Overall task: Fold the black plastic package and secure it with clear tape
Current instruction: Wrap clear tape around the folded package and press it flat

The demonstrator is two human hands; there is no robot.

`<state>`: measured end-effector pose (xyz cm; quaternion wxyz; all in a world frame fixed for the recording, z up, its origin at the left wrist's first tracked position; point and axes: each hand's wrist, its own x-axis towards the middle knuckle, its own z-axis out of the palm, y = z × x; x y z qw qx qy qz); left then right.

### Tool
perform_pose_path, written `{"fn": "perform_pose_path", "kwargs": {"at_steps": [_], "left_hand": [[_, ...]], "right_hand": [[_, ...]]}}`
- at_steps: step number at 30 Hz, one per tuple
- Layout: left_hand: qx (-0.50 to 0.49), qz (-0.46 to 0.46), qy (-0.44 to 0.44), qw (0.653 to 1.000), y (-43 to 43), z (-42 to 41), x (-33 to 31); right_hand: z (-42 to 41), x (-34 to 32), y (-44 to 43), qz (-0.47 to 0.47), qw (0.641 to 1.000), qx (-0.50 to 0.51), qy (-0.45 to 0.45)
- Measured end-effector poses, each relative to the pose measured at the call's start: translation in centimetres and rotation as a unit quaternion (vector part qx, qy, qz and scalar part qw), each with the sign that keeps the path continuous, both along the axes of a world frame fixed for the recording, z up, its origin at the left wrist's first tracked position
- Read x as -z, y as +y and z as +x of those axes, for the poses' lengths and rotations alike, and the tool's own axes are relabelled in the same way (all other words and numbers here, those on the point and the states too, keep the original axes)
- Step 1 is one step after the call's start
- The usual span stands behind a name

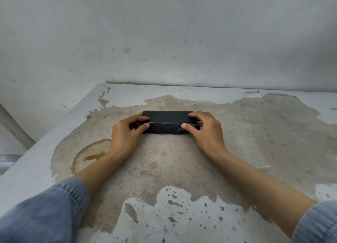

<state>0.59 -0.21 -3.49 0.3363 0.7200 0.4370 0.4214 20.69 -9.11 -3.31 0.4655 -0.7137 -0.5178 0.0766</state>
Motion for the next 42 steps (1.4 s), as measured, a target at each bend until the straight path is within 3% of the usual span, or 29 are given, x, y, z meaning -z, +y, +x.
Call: {"fn": "perform_pose_path", "kwargs": {"at_steps": [3, 6, 8, 12, 28, 42], "left_hand": [[0.002, 0.103, 0.116, 0.988, 0.3, -0.1, -0.5], [0.005, 0.33, 0.245, 0.912, 0.5, 0.6, -1.3], [0.063, 0.393, 0.267, 0.878, 0.4, 1.7, -1.4], [0.107, 0.372, 0.263, 0.884, -0.4, 2.9, -0.3], [0.09, 0.349, 0.234, 0.903, -0.3, 3.4, -0.5], [0.074, 0.36, 0.256, 0.894, -0.5, 4.6, -1.2]], "right_hand": [[0.1, 0.0, 0.0, -0.01, 0.999, -0.013, -0.035], [0.2, 0.1, 0.2, -0.018, 0.998, -0.013, -0.05], [0.2, 0.2, 0.2, -0.017, 0.998, -0.01, -0.055], [0.1, 0.4, 0.1, 0.002, 0.998, -0.006, -0.069], [0.6, 0.2, 0.2, 0.062, 0.988, -0.024, -0.138], [1.3, 0.9, 0.6, 0.097, 0.968, -0.041, -0.23]]}}
